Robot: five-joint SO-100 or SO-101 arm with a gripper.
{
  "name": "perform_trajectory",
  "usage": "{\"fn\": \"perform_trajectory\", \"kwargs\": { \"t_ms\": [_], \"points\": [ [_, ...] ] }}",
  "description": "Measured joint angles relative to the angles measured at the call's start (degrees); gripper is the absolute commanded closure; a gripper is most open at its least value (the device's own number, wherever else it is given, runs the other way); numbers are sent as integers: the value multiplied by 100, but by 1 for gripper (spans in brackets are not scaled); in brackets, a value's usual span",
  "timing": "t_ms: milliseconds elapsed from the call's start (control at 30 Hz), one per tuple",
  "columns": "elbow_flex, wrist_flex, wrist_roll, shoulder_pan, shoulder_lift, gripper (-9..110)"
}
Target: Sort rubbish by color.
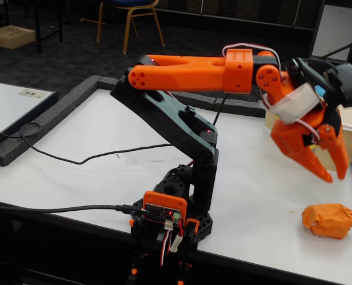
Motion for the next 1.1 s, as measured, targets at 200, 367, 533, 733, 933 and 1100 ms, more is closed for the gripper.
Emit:
{"fn": "perform_trajectory", "kwargs": {
  "t_ms": [200,367,533,733,933,1100],
  "points": [
    [220,0,0,264,-378,100],
    [220,-193,0,264,-914,91],
    [220,-272,0,246,-1406,74],
    [193,-272,-9,149,-2065,67],
    [-369,-272,-18,-70,-3023,68],
    [-923,-369,-18,-334,-3779,70]
  ]
}}
